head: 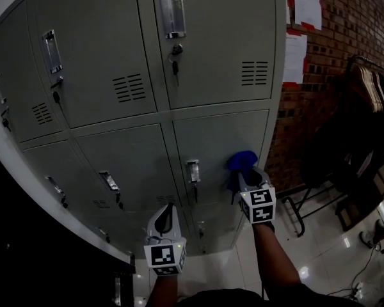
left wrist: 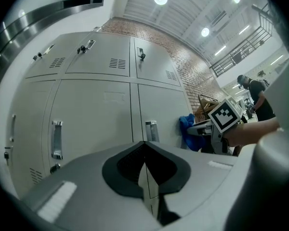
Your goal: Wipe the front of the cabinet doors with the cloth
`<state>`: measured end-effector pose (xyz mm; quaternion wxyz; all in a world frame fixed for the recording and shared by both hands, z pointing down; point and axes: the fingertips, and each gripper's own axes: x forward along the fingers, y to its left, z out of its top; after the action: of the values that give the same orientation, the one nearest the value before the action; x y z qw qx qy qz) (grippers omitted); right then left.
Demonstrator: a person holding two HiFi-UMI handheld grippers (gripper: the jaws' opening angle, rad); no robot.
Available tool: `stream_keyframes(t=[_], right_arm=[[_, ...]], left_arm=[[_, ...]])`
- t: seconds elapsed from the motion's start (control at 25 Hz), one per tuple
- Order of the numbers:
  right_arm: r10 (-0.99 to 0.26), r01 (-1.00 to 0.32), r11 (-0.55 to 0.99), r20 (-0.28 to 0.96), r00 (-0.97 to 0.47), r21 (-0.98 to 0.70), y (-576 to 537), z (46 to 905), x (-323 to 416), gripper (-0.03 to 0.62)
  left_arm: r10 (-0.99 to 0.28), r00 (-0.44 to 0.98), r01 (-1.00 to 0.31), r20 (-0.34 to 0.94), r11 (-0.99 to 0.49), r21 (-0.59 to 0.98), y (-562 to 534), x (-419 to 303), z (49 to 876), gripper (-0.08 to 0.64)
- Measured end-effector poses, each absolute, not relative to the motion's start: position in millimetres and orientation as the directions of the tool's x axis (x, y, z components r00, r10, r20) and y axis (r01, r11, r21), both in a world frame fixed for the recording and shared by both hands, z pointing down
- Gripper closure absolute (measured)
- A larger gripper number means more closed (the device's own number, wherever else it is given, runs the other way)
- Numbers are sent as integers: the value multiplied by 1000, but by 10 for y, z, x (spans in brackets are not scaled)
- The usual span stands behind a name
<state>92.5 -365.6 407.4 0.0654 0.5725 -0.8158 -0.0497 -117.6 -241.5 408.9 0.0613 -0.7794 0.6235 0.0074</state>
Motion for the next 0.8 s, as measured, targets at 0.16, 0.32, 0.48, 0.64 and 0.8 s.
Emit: stream_keyframes(t=[0.16, 0.32, 0.48, 0.64, 0.8], right_arm=[[-949, -936, 314, 55, -309, 159, -3680, 4092, 1110, 523], [-962, -952, 274, 48, -270, 135, -3709, 4110, 1340, 523], [-973, -967, 231, 20, -231, 107, -3682, 4151, 1455, 523], [-948, -940, 317, 14, -318, 122, -3540, 4294, 1065, 522], [-894, -886, 447, 34, -446, 125, -3409, 4504, 474, 522]], left_arm=[[-974, 208, -976, -87, -202, -77, -2431, -1170, 4122, 543], [-976, 202, -978, -85, -196, -75, -2442, -1162, 4140, 543], [-980, 180, -982, -80, -175, -66, -2448, -1242, 4168, 543], [-980, 184, -982, -70, -180, -59, -2479, -1237, 4213, 543], [-977, 204, -978, -67, -200, -59, -2470, -1187, 4226, 543]])
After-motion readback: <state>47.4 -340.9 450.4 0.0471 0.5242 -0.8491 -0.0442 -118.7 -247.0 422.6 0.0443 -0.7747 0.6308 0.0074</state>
